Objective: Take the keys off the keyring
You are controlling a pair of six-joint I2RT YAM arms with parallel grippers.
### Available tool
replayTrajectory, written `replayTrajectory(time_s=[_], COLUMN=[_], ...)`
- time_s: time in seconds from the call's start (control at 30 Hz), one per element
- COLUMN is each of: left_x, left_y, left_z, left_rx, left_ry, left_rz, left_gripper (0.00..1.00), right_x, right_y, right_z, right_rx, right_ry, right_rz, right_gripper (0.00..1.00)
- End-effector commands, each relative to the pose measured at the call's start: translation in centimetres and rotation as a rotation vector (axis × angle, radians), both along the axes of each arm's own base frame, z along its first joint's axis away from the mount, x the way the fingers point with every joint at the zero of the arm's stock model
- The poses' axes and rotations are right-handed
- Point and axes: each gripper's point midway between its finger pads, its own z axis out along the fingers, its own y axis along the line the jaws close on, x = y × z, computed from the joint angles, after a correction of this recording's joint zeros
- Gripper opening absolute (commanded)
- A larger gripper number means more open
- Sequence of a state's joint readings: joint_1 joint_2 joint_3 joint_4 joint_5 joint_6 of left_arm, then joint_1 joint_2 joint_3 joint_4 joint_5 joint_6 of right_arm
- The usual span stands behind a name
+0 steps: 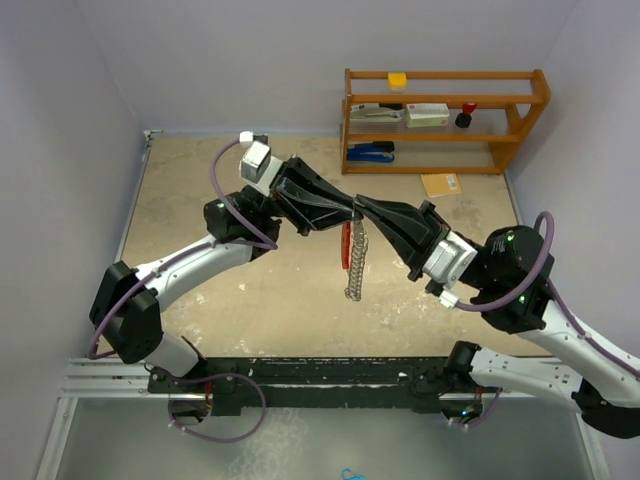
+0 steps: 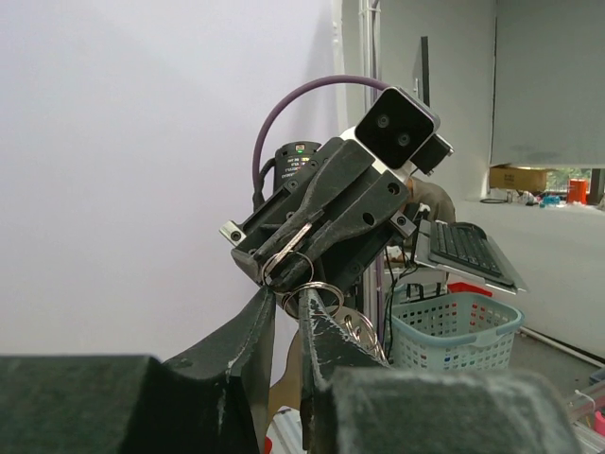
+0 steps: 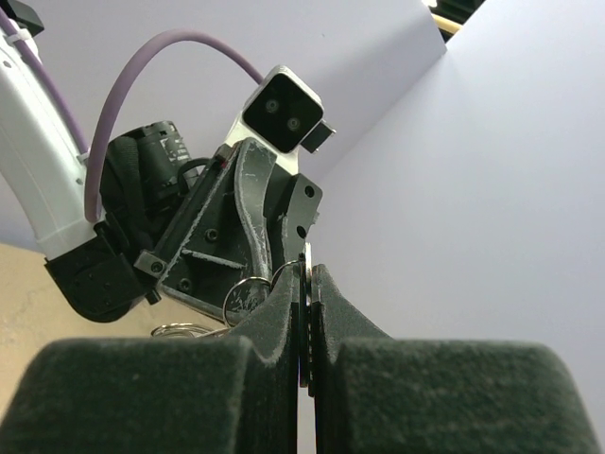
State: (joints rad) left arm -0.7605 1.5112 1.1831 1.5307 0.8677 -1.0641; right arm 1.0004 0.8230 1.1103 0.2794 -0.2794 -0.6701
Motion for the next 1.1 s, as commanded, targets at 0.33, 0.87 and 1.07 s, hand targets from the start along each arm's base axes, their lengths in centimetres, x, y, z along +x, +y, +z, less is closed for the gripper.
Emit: replayTrajectory(time_s=[0.33,0.87,1.07], left_x=[-2.4,4.4,5.7], left_y=[1.1,-3.7,-3.7], left_z=[1.6,-0.7,-1.1], left_rx=[-0.070,0.174,0.174], left_ry=[-0.126,-0.005,0.026], left_rz=[-0.062,0.164,0.188], left_gripper=[0.00,0.00,0.00], right_x=[0.2,0.1,0.6], right_y=[1.2,1.3,2.3], right_z=[-0.3,-0.4,-0.9], right_rx=[-0.002,-0.033,-0.077], right_ry=[-0.152,-0.263,-0.285], right_rz=[-0.017,-0.045,-0.048], right_gripper=[0.00,0.00,0.00])
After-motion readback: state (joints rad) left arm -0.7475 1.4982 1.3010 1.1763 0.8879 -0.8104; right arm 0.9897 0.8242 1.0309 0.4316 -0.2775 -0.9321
